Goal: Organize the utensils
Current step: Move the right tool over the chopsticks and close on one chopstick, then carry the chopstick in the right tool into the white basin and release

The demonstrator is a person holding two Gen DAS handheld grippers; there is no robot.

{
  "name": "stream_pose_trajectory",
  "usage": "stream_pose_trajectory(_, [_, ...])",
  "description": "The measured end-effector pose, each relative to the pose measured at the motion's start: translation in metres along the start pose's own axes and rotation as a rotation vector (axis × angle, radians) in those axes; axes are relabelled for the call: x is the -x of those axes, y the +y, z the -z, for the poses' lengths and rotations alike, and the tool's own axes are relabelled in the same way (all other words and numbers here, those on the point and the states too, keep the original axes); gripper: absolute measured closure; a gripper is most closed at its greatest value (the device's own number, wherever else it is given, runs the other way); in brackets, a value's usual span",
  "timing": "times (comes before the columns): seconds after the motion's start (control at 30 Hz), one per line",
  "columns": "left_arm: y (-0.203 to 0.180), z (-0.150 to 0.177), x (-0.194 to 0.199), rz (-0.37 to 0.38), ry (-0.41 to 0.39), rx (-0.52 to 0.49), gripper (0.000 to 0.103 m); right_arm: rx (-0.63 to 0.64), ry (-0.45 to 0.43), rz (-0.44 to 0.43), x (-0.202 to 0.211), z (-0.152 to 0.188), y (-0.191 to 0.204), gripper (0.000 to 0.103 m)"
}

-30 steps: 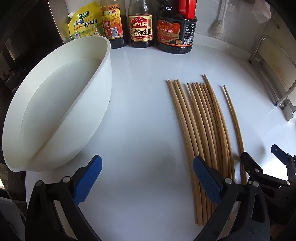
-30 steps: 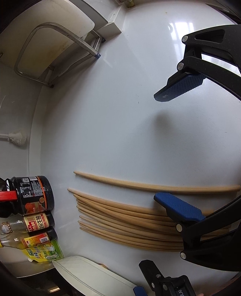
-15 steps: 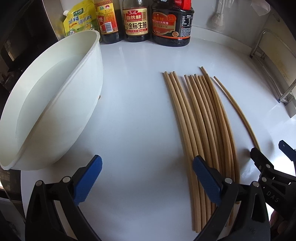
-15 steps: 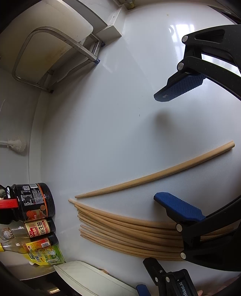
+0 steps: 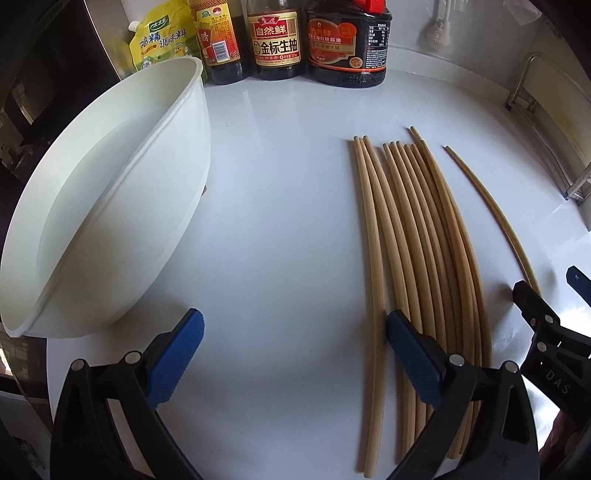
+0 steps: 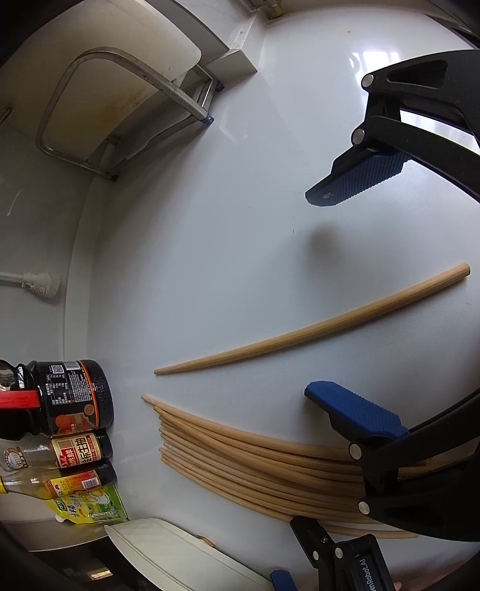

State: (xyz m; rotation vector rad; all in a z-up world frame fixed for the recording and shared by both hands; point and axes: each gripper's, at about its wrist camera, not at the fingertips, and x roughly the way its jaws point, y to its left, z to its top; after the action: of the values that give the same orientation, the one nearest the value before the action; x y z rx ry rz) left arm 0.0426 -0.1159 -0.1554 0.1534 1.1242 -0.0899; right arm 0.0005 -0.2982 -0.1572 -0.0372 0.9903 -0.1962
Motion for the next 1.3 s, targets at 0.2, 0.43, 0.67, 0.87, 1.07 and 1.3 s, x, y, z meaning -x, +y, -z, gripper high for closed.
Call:
stream_pose_trajectory(0.2, [-0.001,-0.001,0.002,0.039,0.000,0.002,0.017,0.059,-0.024,-0.014,0.000,-0.008,0.008,0.046])
stream_pose_trajectory(0.43, [-0.016,-0.001,0.011,0.116,-0.014,-0.062,0.076,0.103,0.013,-0.109,0.003,-0.008,0.021,0.093])
stream_pose_trajectory(0.67, [-0.015,-0.004,0.015,0.154,-0.016,-0.073,0.096,0.036,0.034,-0.167,0.003,-0.007,0.017,0.097])
stream_pose_trajectory(0.87, [-0.006,-0.013,0.031,0.201,-0.025,-0.073,0.096,-0.022,0.034,-0.197,0.014,-0.005,0.013,0.097])
stream_pose_trajectory(1.07, [0.007,-0.028,0.061,0.245,-0.065,-0.085,0.096,-0.046,-0.003,-0.205,0.046,-0.018,0.019,0.097])
stream_pose_trajectory(1.3, [0.054,-0.047,0.101,0.236,-0.118,-0.105,0.096,-0.081,-0.068,-0.241,0.094,-0.051,0.048,0.097])
